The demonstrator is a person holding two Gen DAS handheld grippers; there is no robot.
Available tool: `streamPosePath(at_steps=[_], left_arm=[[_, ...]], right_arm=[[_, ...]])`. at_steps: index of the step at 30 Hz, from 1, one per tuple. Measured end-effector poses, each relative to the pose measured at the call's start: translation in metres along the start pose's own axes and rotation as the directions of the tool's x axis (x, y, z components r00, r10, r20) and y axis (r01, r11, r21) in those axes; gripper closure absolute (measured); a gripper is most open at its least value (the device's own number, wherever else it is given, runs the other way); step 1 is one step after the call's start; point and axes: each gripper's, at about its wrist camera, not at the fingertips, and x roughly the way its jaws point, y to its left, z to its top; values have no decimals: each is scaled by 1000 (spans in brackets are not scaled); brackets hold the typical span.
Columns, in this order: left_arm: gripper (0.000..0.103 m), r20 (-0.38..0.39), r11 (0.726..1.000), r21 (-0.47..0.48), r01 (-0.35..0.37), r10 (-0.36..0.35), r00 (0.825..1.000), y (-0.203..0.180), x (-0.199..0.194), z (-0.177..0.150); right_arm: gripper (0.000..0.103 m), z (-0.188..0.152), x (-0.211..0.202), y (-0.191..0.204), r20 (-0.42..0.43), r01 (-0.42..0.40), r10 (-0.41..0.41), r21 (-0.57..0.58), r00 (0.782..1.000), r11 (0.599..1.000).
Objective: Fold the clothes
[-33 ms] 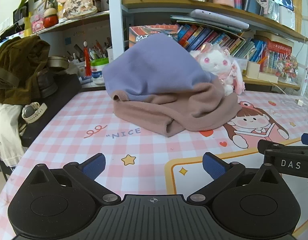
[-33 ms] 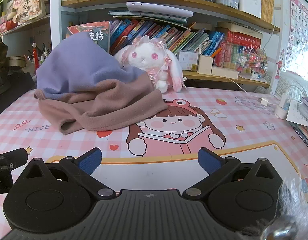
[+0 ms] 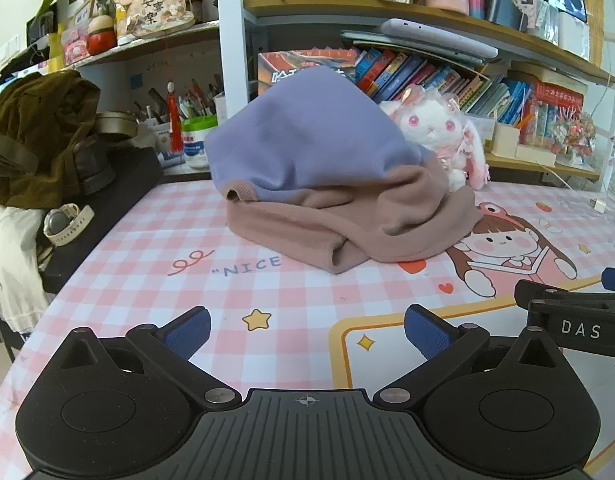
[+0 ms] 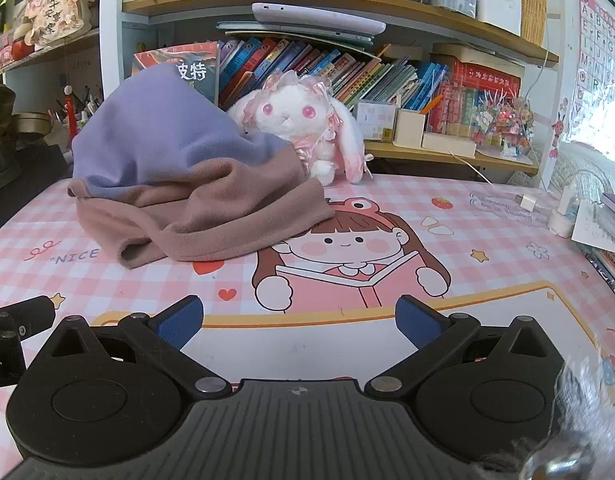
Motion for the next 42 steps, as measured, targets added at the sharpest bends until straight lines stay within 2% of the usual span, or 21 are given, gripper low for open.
streamPosePath(at_steps=[42], left_arm=[[0,-16,999,-30,-25,24,1000,5,7,2]], right_arm=[[0,0,7,-3,-10,1,-1,7,1000,1000]])
